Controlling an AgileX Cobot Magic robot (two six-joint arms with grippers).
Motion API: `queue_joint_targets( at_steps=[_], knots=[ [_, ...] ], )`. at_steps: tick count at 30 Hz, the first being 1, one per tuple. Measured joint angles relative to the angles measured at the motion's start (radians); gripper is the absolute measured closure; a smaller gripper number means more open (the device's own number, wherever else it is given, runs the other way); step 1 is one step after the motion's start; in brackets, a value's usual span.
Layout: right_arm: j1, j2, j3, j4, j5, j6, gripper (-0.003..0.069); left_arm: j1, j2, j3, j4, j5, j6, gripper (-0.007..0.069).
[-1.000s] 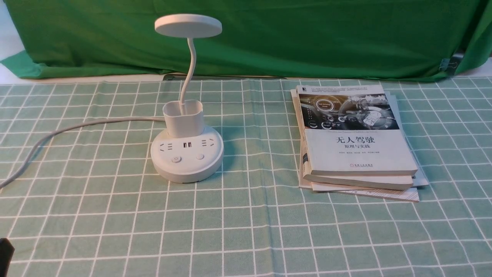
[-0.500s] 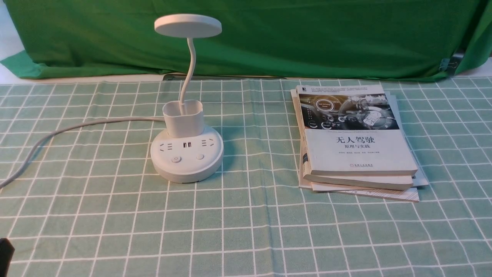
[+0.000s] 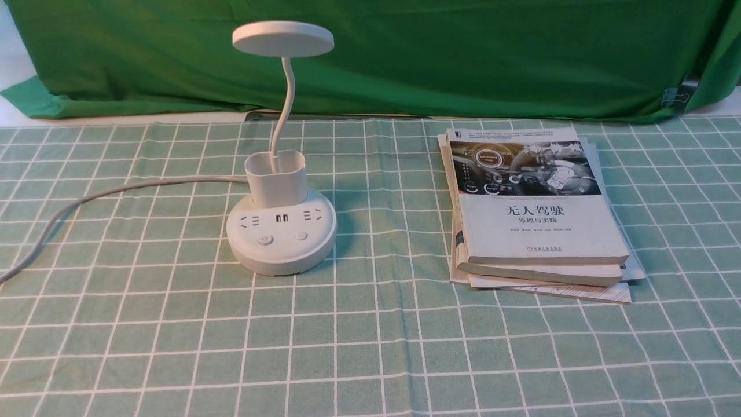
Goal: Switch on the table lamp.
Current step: 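Press the power button on the lamp base to turn the lamp on with the left gripper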
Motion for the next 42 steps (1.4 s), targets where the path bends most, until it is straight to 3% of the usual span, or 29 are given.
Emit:
queue_joint_targets(
  at_steps=[2, 6, 12, 15, 17, 22, 26, 31, 35, 37, 40, 42],
  knots=[
    [0.0, 0.0, 0.0, 0.0, 0.0, 0.001, 0.0422, 0.0, 0.0, 0.0, 0.004, -0.088, 0.0, 0.0603],
    [0.0, 0.0, 0.0, 0.0, 0.0, 0.002, 0.0422, 0.0, 0.0, 0.0, 0.015, -0.461, 0.0, 0.0603],
    [0.0, 0.0, 0.0, 0.0, 0.0, 0.002, 0.0422, 0.0, -0.002, -0.001, 0.03, -0.755, -0.046, 0.0603],
    [0.0, 0.0, 0.0, 0.0, 0.0, 0.002, 0.0422, 0.0, -0.003, -0.07, 0.04, -0.649, -0.165, 0.0603],
    [0.0, 0.0, 0.0, 0.0, 0.0, 0.002, 0.0422, 0.0, 0.004, -0.198, 0.054, -0.449, -0.213, 0.0603],
    [0.0, 0.0, 0.0, 0.0, 0.0, 0.002, 0.0421, 0.0, 0.202, -0.519, 0.063, 0.089, -0.213, 0.0603],
    [0.0, 0.0, 0.0, 0.0, 0.0, 0.002, 0.0421, 0.0, 0.488, -0.602, 0.051, 0.37, -0.213, 0.0603],
    [0.0, 0.0, 0.0, 0.0, 0.0, 0.007, 0.0421, 0.0, 0.844, -0.602, -0.159, 0.493, -0.11, 0.0603],
    [0.0, 0.0, 0.0, 0.0, 0.0, 0.014, 0.0421, -0.009, 1.119, -0.636, -0.589, 0.556, 0.282, 0.0603],
    [0.0, 0.0, 0.0, 0.0, 0.0, 0.018, 0.0421, -0.041, 1.218, -0.679, -0.695, 0.574, 0.397, 0.061],
    [0.0, 0.0, 0.0, 0.0, 0.0, 0.019, 0.0421, -0.13, 1.359, -0.781, -0.669, 0.573, 0.411, 0.0627],
    [0.0, 0.0, 0.0, 0.0, 0.0, 0.019, 0.0421, -0.204, 1.458, -0.871, -0.553, 0.563, 0.331, 0.0629]
  ],
)
